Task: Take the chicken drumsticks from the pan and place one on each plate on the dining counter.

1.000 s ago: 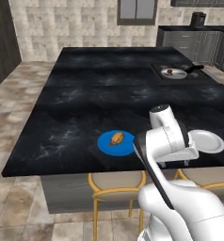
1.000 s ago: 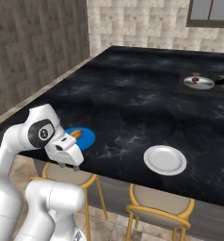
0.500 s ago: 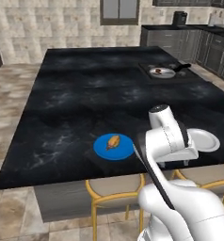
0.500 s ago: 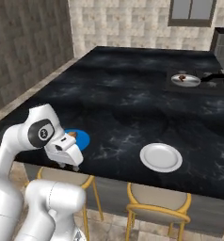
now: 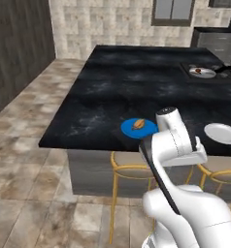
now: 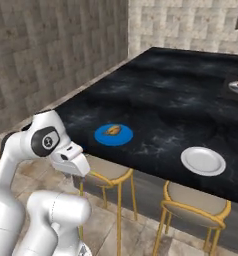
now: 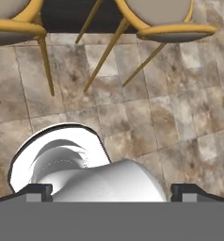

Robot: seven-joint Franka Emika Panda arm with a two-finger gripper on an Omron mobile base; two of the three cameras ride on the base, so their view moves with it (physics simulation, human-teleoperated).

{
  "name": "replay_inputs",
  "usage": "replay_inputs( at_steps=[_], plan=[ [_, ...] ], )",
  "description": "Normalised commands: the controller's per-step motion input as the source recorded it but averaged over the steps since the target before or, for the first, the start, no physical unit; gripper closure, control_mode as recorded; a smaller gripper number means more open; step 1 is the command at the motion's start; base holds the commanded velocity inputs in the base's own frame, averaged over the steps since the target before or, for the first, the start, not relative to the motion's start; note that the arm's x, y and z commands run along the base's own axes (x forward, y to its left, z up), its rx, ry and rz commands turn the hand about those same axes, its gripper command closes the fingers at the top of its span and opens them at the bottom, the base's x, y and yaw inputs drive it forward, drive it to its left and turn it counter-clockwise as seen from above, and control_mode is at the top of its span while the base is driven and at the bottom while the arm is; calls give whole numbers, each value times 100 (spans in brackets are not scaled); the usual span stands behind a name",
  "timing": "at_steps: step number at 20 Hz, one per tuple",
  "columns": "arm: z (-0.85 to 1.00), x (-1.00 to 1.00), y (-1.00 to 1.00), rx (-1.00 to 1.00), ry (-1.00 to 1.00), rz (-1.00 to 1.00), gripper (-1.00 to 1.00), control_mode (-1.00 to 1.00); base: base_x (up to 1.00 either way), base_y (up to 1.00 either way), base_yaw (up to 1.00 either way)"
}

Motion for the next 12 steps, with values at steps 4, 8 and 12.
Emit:
replay_inputs(
  at_steps=[4, 8, 12],
  plan=[
    [0, 0, 0, 0, 0, 0, -100, 100, -70, -44, 29],
    [0, 0, 0, 0, 0, 0, -100, 100, -55, -98, 0],
    [0, 0, 0, 0, 0, 0, -100, 100, -59, -100, 0]
  ],
)
